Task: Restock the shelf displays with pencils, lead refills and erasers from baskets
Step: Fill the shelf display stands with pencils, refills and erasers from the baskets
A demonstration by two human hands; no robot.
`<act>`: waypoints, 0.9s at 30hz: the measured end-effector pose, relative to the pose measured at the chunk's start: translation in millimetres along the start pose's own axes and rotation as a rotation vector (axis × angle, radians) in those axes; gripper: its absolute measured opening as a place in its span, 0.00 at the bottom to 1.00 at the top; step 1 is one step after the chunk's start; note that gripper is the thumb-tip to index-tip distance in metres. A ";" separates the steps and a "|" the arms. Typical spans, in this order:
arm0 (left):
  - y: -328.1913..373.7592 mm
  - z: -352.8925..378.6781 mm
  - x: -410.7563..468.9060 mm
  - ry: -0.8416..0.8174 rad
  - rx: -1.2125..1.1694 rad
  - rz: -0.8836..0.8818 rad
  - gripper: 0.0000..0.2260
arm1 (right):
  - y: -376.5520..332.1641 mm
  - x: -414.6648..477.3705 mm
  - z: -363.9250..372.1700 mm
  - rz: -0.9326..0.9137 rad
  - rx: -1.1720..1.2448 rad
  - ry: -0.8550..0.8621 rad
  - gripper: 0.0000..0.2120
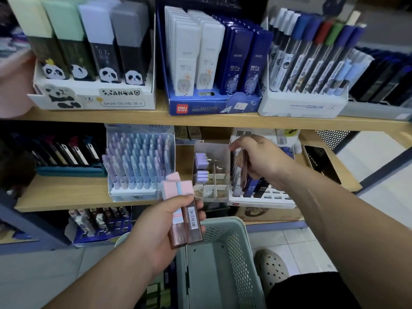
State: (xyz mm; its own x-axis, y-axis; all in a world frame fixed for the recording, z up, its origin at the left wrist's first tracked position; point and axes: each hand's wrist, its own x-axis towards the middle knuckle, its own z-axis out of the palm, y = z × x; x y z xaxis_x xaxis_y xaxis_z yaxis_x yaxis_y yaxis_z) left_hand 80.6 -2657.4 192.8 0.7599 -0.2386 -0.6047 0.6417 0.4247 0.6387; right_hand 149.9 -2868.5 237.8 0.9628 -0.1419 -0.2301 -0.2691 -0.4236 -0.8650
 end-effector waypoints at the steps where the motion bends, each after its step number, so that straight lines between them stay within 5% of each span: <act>1: -0.2 1.5 0.4 -0.002 0.005 0.002 0.10 | 3.7 1.9 -2.8 0.001 0.019 -0.002 0.13; 8: 0.2 17.0 12.4 -0.010 -0.002 0.027 0.10 | 15.2 25.9 -7.1 -0.124 -0.110 0.020 0.09; 15: -6.9 7.5 19.4 0.051 0.050 -0.003 0.12 | 10.4 56.3 3.1 -0.243 -0.702 0.136 0.17; 27: -3.8 11.2 24.4 0.038 0.029 -0.020 0.11 | 19.5 64.0 22.8 -0.390 -0.544 0.165 0.02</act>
State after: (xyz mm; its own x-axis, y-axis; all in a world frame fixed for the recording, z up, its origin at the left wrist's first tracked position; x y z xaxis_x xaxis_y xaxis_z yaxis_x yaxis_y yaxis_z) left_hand 97.9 -2674.5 180.9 0.7426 -0.2130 -0.6350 0.6599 0.3944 0.6395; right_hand 206.9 -2865.4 196.0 0.9870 -0.0036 0.1609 0.0808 -0.8538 -0.5143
